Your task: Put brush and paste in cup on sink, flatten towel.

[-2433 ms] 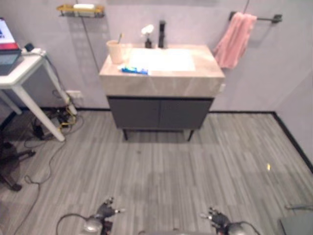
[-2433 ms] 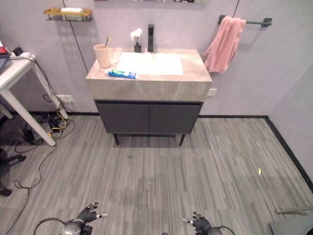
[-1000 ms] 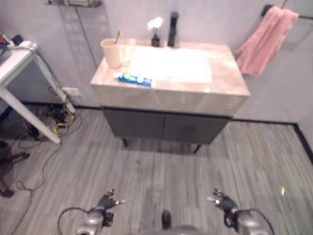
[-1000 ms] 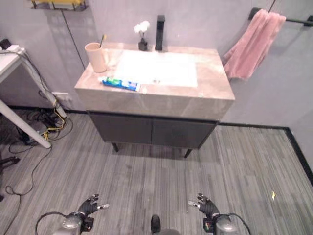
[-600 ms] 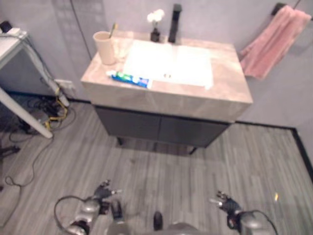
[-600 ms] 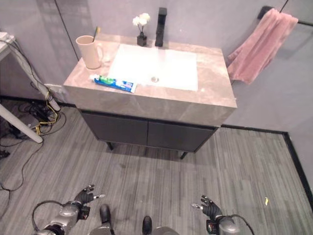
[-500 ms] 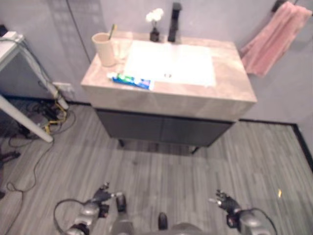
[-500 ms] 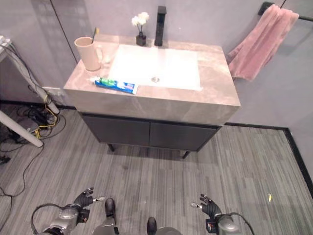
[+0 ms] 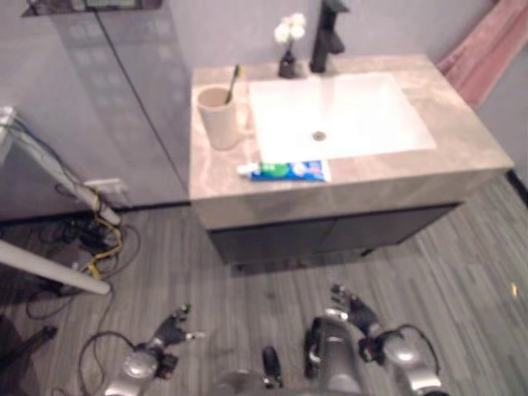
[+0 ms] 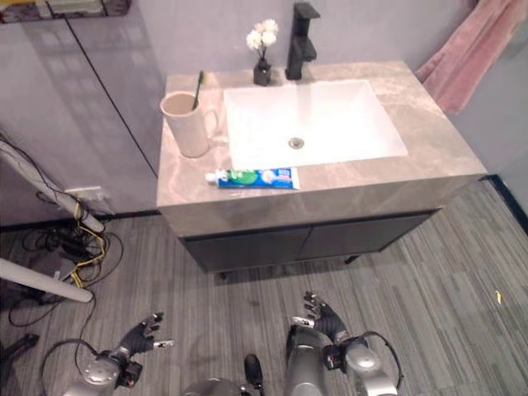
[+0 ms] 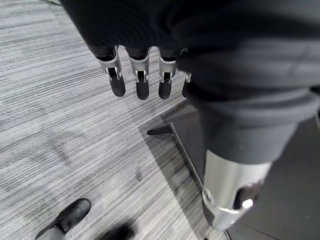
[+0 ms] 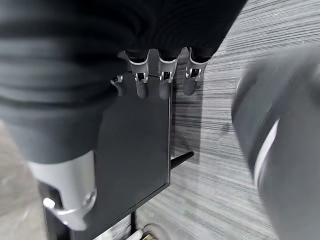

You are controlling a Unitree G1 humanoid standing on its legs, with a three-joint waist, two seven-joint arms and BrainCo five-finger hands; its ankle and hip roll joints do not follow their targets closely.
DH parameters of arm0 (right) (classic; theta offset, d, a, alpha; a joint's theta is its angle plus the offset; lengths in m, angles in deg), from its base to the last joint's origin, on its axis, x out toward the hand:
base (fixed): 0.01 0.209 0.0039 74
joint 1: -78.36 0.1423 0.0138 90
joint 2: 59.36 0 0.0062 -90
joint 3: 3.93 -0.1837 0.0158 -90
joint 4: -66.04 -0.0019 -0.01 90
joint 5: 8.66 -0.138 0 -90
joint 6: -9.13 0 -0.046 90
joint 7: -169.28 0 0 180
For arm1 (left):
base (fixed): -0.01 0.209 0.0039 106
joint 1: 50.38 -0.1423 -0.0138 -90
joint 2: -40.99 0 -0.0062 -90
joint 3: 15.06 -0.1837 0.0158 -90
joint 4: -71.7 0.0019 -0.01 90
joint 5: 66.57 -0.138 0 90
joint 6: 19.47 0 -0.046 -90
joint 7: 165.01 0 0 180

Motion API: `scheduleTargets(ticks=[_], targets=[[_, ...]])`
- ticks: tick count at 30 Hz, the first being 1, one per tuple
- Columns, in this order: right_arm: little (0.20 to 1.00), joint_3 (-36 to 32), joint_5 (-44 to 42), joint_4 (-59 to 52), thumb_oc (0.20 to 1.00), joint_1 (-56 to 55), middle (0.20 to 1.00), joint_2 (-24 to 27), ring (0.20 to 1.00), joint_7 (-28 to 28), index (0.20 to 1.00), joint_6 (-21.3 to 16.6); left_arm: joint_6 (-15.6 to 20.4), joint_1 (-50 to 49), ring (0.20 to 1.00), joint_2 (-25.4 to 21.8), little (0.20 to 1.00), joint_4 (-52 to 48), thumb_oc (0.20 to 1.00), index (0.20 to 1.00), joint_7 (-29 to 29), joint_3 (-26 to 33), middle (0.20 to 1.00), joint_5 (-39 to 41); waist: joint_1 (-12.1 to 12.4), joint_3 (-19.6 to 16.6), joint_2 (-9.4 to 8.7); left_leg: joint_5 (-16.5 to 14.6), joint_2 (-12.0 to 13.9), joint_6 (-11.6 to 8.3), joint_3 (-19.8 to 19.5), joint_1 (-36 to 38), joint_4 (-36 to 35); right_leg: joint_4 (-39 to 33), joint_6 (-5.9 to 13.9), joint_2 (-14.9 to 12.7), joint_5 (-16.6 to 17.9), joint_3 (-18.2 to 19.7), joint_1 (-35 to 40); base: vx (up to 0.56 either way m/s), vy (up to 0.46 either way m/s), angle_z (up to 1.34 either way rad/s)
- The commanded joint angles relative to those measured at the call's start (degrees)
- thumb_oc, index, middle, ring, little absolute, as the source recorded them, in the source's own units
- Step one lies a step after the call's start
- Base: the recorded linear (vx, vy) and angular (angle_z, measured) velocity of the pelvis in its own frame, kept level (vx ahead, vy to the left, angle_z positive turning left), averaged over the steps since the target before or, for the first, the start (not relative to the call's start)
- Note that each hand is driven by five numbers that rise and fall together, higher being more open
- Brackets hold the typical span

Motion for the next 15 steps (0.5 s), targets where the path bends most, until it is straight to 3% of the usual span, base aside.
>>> scheduleTargets(ticks=[1,4,6,8,9,10,11,12,14,15], targets=[[1.000,-0.06,0.63,-2.27,1.000,1.94,1.000,4.25,1.000,-0.36,1.000,-2.04,0.91,2.67,1.000,3.22,1.000,2.04,1.000,1.000,0.14,2.89,1.000,-2.36,0.38,-0.23,3.86,5.57,8.65,-9.87,5.71,7.51,-16.14,-20.28,7.95,0.01,2.47,2.10,14.78,0.26,-0.119,-0.04],[1.000,0.54,1.45,-2.96,1.000,2.60,1.000,4.43,1.000,-0.43,1.000,-1.93,1.01,3.49,1.000,3.96,1.000,2.69,1.000,1.000,-0.46,3.12,1.000,-2.69,1.04,-0.17,3.24,3.83,9.25,-10.51,5.45,8.67,-13.97,-24.94,9.28,-2.77,6.19,1.48,15.31,0.23,-0.166,-0.59],[1.000,1.15,1.89,-4.97,1.000,2.69,1.000,5.03,1.000,-0.88,1.000,-1.62,0.69,3.61,1.000,4.18,1.000,2.69,1.000,1.000,-0.89,3.56,1.000,-2.25,1.01,-0.02,3.07,3.08,10.29,-11.15,4.27,9.93,-13.23,-20.61,8.93,-3.34,5.65,3.89,15.19,0.27,-0.286,0.08],[1.000,1.85,1.93,-5.61,1.000,3.38,1.000,5.59,1.000,-0.99,1.000,-1.68,0.67,4.58,1.000,4.57,1.000,4.14,1.000,1.000,-1.56,3.71,1.000,-1.84,0.94,-0.64,2.46,2.77,11.83,-12.21,4.17,10.76,-13.63,-18.32,8.68,-1.86,2.06,6.46,15.50,0.26,-0.381,0.48],[1.000,2.10,2.18,-6.03,1.000,3.31,1.000,5.72,1.000,-1.02,1.000,-1.70,0.73,4.67,1.000,4.59,1.000,5.08,1.000,1.000,-1.69,4.05,1.000,-1.80,1.21,-1.35,2.35,3.12,13.11,-12.98,4.23,11.77,-14.14,-17.72,8.07,-0.82,-1.99,6.14,15.68,0.32,-0.519,0.06],[1.000,2.50,2.74,-6.15,1.000,3.25,1.000,6.39,1.000,-1.18,1.000,-1.82,0.64,4.44,1.000,4.46,1.000,5.23,1.000,1.000,-1.82,4.37,1.000,-1.80,1.05,-1.78,2.33,4.60,15.05,-14.06,4.15,12.76,-14.56,-16.08,7.28,0.59,-4.34,5.72,16.04,0.37,-0.696,0.10],[1.000,1.94,3.33,-7.66,1.000,2.42,1.000,8.16,1.000,-1.07,1.000,-2.06,0.52,4.45,1.000,4.01,1.000,5.83,1.000,1.000,-1.71,4.33,1.000,-1.96,0.31,-2.06,2.25,8.27,17.75,-15.47,3.44,12.46,-13.20,-13.53,5.47,3.37,-7.60,4.43,17.08,0.28,-0.572,0.12],[1.000,1.92,3.33,-7.69,1.000,2.39,1.000,8.19,1.000,-1.07,1.000,-2.04,0.52,4.45,1.000,4.03,1.000,5.83,1.000,1.000,-1.72,4.32,1.000,-1.96,0.10,-2.07,2.33,8.29,17.86,-15.56,3.19,12.37,-13.16,-13.44,5.39,3.41,-7.71,4.17,17.13,0.21,-0.538,0.10],[1.000,0.78,2.61,-8.42,1.000,1.61,1.000,9.71,1.000,-0.61,1.000,-2.57,0.28,5.29,1.000,4.19,1.000,6.28,1.000,1.000,-1.64,4.02,1.000,-2.06,-0.54,-1.87,1.73,12.64,19.89,-16.31,3.67,9.35,-7.46,-14.14,3.69,4.70,-8.50,2.41,19.20,0.12,-0.407,0.42],[1.000,0.51,2.92,-7.36,1.000,1.80,1.000,10.30,1.000,-0.33,1.000,-2.53,0.19,5.91,1.000,4.60,1.000,6.84,1.000,1.000,-1.55,3.81,1.000,-1.83,-0.79,-1.86,1.64,12.39,19.69,-16.06,3.88,8.28,-6.27,-14.63,3.22,4.79,-9.01,1.47,19.94,0.09,-0.342,0.67]])
